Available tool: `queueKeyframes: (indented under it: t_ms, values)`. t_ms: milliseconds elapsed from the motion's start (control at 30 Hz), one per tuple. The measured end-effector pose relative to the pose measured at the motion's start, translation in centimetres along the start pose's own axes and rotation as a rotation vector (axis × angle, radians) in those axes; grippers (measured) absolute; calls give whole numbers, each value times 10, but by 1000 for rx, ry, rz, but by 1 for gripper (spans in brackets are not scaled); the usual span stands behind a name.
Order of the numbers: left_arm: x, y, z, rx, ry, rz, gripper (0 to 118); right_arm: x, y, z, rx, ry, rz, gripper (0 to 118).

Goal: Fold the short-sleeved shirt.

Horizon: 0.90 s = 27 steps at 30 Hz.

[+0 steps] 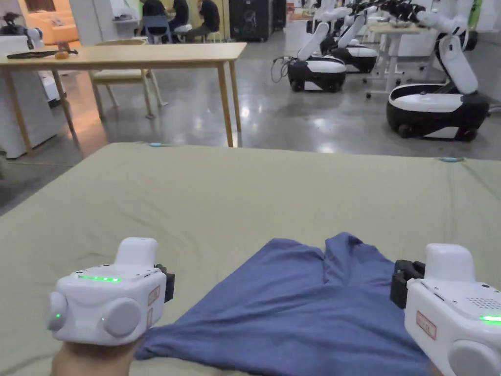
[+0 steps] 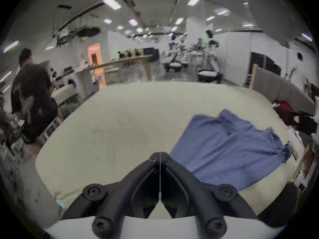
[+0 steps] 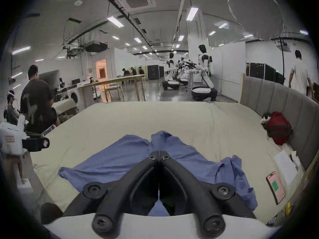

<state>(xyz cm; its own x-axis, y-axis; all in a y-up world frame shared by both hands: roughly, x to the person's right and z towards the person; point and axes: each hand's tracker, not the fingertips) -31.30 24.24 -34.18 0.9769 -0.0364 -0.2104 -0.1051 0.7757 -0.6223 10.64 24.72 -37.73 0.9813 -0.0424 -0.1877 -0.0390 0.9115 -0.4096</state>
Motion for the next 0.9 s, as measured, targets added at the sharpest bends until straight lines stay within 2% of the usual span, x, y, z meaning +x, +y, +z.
queueKeyframes:
  t_ms: [100, 133, 167, 200, 233, 267, 367, 433, 500, 567, 600, 667, 733, 833, 867, 900]
  values:
    - [-44, -21, -24, -142, -10, 72, 0, -6, -12, -14, -47, 38, -16, 0]
    - [-56, -27, -41, -189, -27, 95, 5, -10, -15, -18, -56, 42, -15, 0]
    - [-60, -32, -49, -206, -23, 95, 22, -13, -18, -22, -64, 44, -12, 0]
    - [-63, -38, -59, -225, -40, 94, 61, -15, -19, -26, -75, 50, -11, 0]
    - [-64, -43, -68, -243, -40, 96, 115, -17, -20, -29, -84, 54, -11, 0]
    - [-62, -50, -76, -219, -71, 105, 117, -19, -22, -32, -91, 59, -10, 0]
    - [-59, -50, -104, -259, -57, 107, 115, -18, -23, -38, -103, 55, 6, 0]
    - [-32, -53, -93, -276, -68, 90, 112, -13, -24, -42, -113, 46, 8, 0]
    - [-19, -55, -99, -311, -62, 54, 98, -4, -21, -42, -123, 28, 8, 0]
    - [-21, -59, -117, -376, -45, -4, 50, 8, -22, -45, -139, 8, 3, 0]
    - [-14, -64, -116, -409, -40, -34, 44, 16, -21, -46, -148, -7, 1, 0]
    - [-14, -64, -108, -329, -50, -44, 8, 33, -20, -53, -164, -38, 0, 0]
    - [-11, -61, -96, -288, -34, -70, 3, 52, -15, -65, -192, -79, 13, 0]
    - [-3, -52, -75, -260, -105, -52, 3, 82, -8, -105, -260, -117, 41, 1]
    - [-1, -48, -68, -232, -92, -68, 3, 94, -7, -127, -283, -120, 44, 8]
    - [-2, -43, -64, -228, -87, -86, 3, 103, -4, -147, -298, -116, 37, 38]
